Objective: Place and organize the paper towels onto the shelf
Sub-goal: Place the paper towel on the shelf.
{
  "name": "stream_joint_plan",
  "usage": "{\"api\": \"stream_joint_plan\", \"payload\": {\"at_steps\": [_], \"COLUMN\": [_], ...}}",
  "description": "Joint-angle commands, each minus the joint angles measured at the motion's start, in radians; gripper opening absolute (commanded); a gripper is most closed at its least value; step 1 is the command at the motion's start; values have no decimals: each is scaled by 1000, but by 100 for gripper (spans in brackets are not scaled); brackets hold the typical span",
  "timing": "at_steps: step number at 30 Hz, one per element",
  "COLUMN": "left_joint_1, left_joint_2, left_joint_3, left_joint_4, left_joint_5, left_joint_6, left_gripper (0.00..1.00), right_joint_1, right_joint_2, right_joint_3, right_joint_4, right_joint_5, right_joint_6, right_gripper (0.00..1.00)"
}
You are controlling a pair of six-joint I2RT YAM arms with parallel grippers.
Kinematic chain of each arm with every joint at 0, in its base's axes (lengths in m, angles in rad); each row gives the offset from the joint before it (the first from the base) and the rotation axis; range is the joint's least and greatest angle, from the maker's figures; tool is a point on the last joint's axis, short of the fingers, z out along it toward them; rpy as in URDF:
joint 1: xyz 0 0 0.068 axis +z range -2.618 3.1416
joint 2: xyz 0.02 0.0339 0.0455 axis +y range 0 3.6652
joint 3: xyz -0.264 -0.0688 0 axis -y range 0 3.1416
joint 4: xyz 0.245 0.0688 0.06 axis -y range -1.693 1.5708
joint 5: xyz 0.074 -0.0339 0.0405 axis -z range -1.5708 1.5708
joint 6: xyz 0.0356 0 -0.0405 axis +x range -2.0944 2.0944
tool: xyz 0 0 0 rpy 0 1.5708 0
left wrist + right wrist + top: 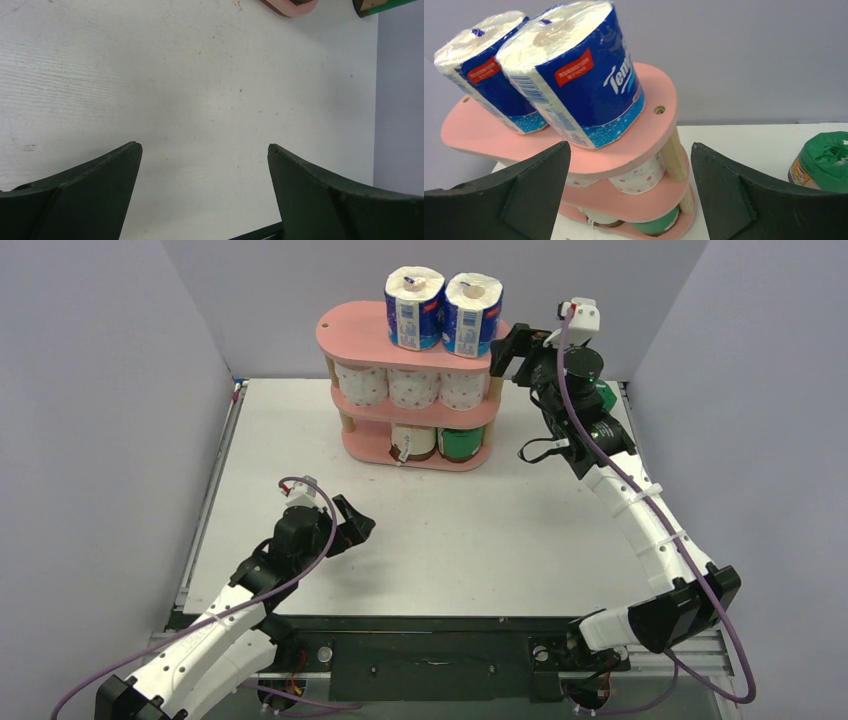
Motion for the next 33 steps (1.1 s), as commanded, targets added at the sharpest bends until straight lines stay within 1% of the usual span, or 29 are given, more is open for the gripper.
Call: {"api": "stream_joint_plan", "payload": {"at_steps": [1,7,10,14,22,27,33], "left_joint_1": [-6,-6,-6,-6,-6,-6,-5], "left_joint_2": [-11,-17,-21,-11,57,109,140], "left_joint_3": [55,53,43,9,13,23,6], "left_joint_4": [65,51,42,68,113,127,189], "left_joint_5": [19,28,30,38,64,65,86], "left_joint_6": [1,-13,-27,-33,-42,-16,-11], "left_gripper": [96,96,96,96,96,96,96], "right_joint_1": [32,56,61,62,61,55,53], "right_joint_2": [39,130,156,171,209,234,260], "right_joint_3": [93,185,196,198,222,217,231], "right_joint_4": [11,-30,-36,-46,-54,-50,-43], "right_joint_5": [-17,-8,-14,-18,-12,-21,-10], "right_joint_6": [-74,-82,-87,-99,-99,-98,-95], "right_gripper": [86,87,87,86,85,85,85]}}
